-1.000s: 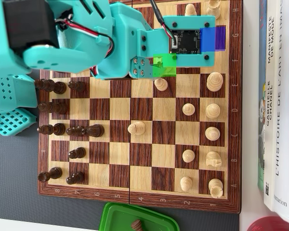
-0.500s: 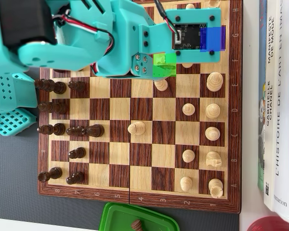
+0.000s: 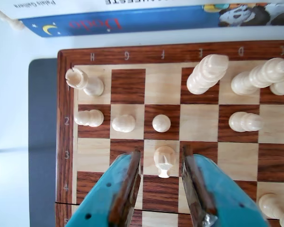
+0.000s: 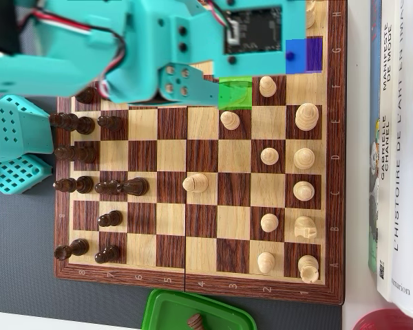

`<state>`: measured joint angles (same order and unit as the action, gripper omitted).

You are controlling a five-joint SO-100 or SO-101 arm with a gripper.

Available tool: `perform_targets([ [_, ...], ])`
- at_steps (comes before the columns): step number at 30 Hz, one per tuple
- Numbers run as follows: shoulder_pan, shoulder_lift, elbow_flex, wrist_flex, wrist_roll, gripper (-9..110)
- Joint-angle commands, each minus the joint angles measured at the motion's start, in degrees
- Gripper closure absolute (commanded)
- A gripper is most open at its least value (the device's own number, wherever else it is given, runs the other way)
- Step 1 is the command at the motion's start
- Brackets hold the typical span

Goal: Play chess

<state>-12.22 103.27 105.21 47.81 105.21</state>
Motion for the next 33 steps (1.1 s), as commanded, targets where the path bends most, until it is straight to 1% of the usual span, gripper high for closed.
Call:
perform_targets([
  [1,1.5,5.7,1.2,-0.2,0.2,88],
  [11,8.8,24.3,13.9,-0.6,-0.4,88],
  [21,16.3,41.2,23.1,-1.7,-10.0,88],
  [25,16.7,45.5,28.0,-10.2,-13.3,88],
  [33,16.3,52.6,38.1,-25.6,-13.2,88],
])
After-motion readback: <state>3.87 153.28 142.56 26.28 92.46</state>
